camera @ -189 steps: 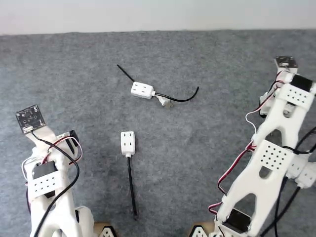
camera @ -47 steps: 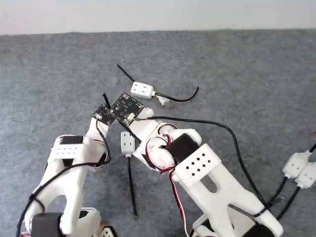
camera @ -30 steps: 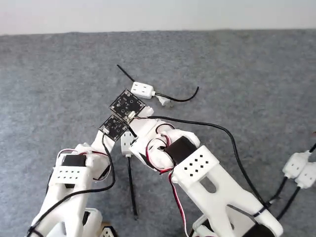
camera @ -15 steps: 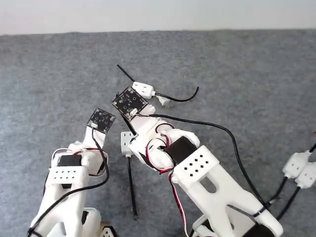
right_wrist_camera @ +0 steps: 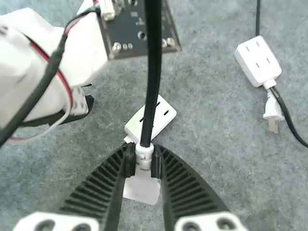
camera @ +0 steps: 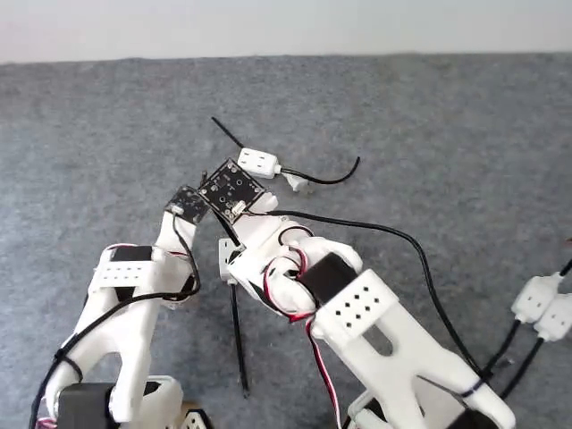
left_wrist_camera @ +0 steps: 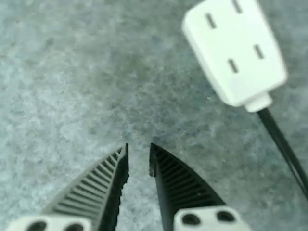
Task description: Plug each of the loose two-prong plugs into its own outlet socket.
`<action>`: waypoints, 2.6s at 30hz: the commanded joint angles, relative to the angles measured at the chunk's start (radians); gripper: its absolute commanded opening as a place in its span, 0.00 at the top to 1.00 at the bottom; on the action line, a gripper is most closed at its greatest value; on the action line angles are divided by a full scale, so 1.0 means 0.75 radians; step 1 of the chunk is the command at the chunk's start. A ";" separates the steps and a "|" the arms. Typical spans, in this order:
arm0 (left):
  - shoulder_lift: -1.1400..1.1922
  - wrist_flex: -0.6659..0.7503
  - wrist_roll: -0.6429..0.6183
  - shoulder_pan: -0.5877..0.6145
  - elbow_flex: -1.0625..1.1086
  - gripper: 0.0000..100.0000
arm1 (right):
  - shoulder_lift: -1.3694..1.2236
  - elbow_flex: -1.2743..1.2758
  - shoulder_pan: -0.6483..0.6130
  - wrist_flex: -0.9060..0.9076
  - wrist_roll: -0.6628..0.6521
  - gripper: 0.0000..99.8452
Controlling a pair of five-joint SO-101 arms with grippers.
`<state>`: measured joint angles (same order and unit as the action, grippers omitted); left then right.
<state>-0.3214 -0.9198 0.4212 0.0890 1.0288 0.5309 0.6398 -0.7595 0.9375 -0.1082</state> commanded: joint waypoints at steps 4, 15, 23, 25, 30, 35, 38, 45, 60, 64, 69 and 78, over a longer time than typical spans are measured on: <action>-0.213 0.020 0.106 -0.047 0.111 0.93 | -0.052 -0.025 -0.011 -0.085 0.008 0.99; -0.587 0.045 0.200 -0.143 0.355 0.93 | -0.062 -0.061 -0.007 -0.081 0.012 0.99; -0.657 0.239 -0.162 0.078 0.386 0.93 | -0.071 -0.059 -0.003 -0.101 0.070 0.99; -0.677 0.321 -0.303 0.162 0.396 0.93 | -0.075 -0.057 -0.001 -0.134 0.100 0.99; -0.769 0.475 -0.501 0.284 0.451 0.93 | -0.179 -0.063 0.058 -0.238 0.180 0.99; -0.908 0.477 -0.569 0.331 0.498 0.93 | -0.279 -0.068 0.099 -0.357 0.211 0.99; -0.980 0.477 -0.573 0.331 0.539 0.93 | -0.310 -0.068 0.099 -0.418 0.241 0.99; -1.103 0.475 -0.575 0.331 0.600 0.93 | -0.371 -0.070 0.093 -0.506 0.260 0.99; -1.109 0.473 -0.577 0.331 0.602 0.93 | -0.609 -0.260 0.089 -0.457 0.260 0.99; -1.113 0.473 -0.573 0.329 0.613 0.93 | -0.613 -0.254 0.091 -0.453 0.262 0.99; -1.113 0.473 -0.571 0.329 0.615 0.93 | -0.613 -0.254 0.089 -0.394 0.266 0.99; -1.111 0.475 -0.571 0.329 0.615 0.93 | -0.621 -0.164 0.087 -0.467 0.266 0.99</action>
<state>-1.1377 -0.5915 0.0008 0.3314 1.4952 0.0660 0.5186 -0.6966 0.6306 0.0790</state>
